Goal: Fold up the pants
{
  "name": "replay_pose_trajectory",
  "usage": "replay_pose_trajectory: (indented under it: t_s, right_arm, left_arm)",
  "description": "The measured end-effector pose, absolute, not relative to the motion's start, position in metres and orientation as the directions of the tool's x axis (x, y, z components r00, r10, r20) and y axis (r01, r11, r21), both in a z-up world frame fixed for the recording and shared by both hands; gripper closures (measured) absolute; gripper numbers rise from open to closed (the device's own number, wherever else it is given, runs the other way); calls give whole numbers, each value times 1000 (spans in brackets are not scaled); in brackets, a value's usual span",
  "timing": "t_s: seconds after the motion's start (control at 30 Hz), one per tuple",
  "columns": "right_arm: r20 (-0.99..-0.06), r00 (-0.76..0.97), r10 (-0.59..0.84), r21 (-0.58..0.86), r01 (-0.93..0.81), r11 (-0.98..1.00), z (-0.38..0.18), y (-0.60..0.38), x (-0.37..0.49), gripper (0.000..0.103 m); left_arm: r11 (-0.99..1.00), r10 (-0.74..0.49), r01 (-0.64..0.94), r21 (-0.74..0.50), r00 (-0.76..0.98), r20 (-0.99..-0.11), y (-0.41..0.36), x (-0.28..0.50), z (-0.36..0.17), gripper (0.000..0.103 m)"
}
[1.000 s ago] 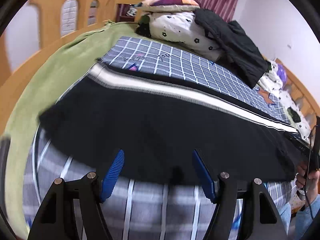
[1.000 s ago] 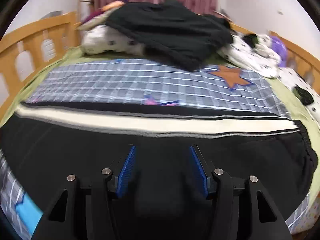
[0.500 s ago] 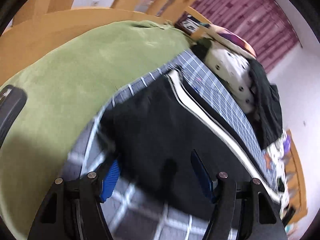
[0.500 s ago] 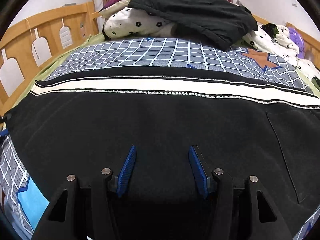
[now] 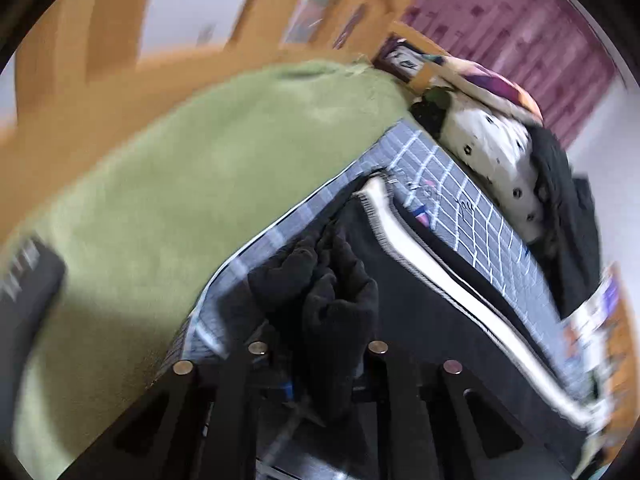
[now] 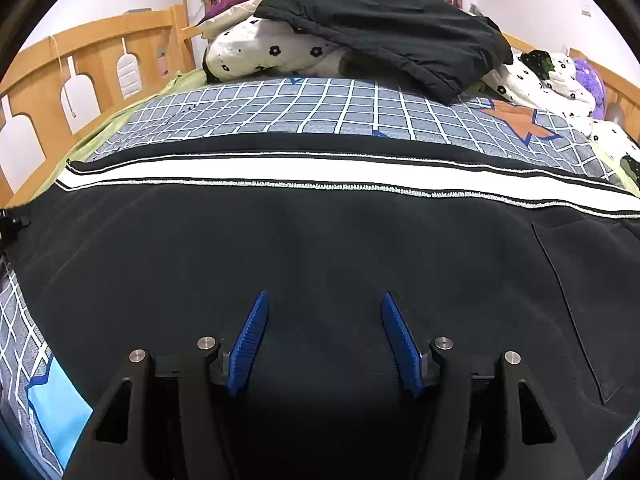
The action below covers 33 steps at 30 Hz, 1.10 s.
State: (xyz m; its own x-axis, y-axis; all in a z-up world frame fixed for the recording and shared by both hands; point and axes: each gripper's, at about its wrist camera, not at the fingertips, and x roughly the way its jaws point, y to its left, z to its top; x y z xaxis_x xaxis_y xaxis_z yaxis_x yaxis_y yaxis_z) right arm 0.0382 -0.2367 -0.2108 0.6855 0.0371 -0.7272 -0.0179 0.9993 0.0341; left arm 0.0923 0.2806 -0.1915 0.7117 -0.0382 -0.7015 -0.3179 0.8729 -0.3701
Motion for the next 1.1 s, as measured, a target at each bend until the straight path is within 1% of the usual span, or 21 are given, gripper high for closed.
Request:
replay_pose_trajectory:
  t_s: [0.07,0.13,0.2,0.3,0.43,0.57,0.73,0.8,0.83,0.87,0.9,0.93,0.97,1.0,1.07,1.1]
  right_arm:
    - [-726,686,51,48,-23,999,-210,-239,38,43]
    - [-722,687,77,80,-28,996,-206,-244,35,43]
    - [-717,692,82,104,-10,995,-201,-253,30,43]
    - [-690,723,8,69,54,996,-186,-276,9,43]
    - [-658,752,-48,68,122,990,-163,-321,-28,43]
    - [-651,751,-113,56,196,979,-149,-369,-58,43]
    - [-672,722,-161,61,271,961,-150,-416,-88,43]
    - [-687,707,-168,64,290,955,-156,-427,-95,43]
    - [-694,698,-175,62,300,952,-159,-432,-98,43]
    - [-700,692,-179,61,307,950,-161,-435,-100,43]
    - [-705,686,-177,64,310,949,-163,-438,-101,43]
    - [-709,685,-169,72,309,948,-165,-441,-102,43]
    - [-710,685,-162,81,308,948,-166,-443,-102,43]
    - [-710,688,-150,93,303,949,-165,-444,-101,43]
    - [-704,700,-118,124,284,951,-163,-441,-96,43]
    - [-700,707,-102,138,273,952,-162,-437,-92,43]
  left_arm:
    - [929,18,-262,-261,736,-676,250,92,-162,90]
    - [959,26,-204,-199,759,-651,222,91,-139,91]
    - [979,-6,-122,-163,783,-622,184,90,-113,91]
    - [994,-51,-13,-104,806,-590,123,85,-86,92]
    - [988,-140,152,-26,815,-562,29,69,-72,92]
    - [944,-264,330,14,778,-570,-66,41,-87,92]
    - [874,-397,481,-67,628,-670,-161,20,-142,92]
    - [852,-406,517,-81,557,-725,-194,13,-172,92]
    - [855,-381,516,-60,543,-749,-206,8,-185,92]
    - [861,-342,508,-14,558,-756,-213,4,-194,92]
    - [857,-332,515,14,573,-749,-215,-1,-197,91]
    - [842,-344,539,29,577,-740,-214,-6,-196,90]
    - [827,-363,562,26,569,-738,-210,-9,-191,81]
    - [810,-397,586,-3,545,-739,-204,-13,-185,67]
    - [798,-453,600,-58,533,-715,-179,-21,-171,53]
    - [801,-462,596,-59,552,-694,-163,-25,-163,42]
